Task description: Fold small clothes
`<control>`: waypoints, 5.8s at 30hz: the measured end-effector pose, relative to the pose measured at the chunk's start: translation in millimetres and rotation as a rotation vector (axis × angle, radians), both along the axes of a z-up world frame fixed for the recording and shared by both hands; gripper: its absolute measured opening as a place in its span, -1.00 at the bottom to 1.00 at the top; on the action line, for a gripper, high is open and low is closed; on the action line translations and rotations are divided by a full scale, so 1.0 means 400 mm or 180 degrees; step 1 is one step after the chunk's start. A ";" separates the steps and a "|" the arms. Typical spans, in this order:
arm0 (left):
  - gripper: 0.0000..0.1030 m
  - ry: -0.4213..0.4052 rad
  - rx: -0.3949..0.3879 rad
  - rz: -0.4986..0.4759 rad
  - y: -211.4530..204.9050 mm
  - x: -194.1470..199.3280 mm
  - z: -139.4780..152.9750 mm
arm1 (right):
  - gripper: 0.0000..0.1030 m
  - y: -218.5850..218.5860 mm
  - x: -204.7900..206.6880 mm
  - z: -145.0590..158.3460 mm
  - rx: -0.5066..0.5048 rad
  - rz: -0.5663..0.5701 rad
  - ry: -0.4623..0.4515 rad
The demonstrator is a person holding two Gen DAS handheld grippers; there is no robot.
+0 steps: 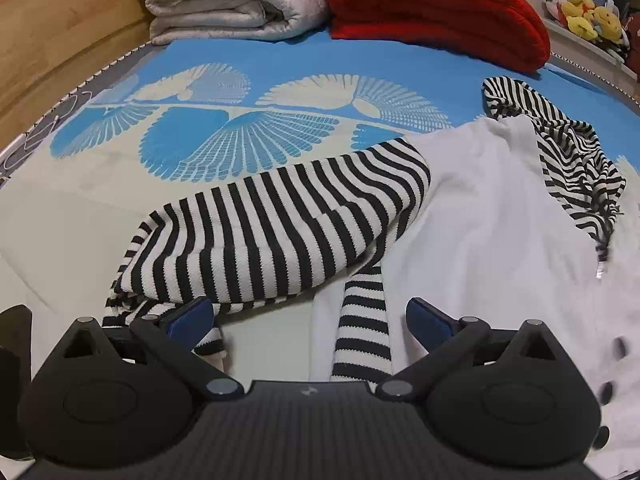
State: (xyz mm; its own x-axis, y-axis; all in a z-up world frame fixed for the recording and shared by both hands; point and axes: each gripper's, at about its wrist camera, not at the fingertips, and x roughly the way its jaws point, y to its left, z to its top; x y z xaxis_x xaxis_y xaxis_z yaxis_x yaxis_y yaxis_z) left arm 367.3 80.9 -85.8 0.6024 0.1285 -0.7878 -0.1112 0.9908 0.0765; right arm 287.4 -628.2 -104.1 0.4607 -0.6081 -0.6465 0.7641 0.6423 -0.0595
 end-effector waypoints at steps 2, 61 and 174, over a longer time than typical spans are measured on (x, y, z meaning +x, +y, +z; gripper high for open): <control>0.99 0.0005 0.0009 0.0019 0.003 0.001 -0.001 | -0.80 -0.049 -0.001 0.027 -0.0124 -0.0321 -0.0051; 0.99 -0.0270 0.0708 -0.0201 0.078 -0.217 0.125 | 0.57 0.739 -0.305 0.154 0.0662 0.1911 -0.0067; 0.99 0.0185 -0.1781 0.0083 0.080 -0.518 -0.053 | -0.87 0.915 -0.472 0.028 0.0573 0.2286 0.0234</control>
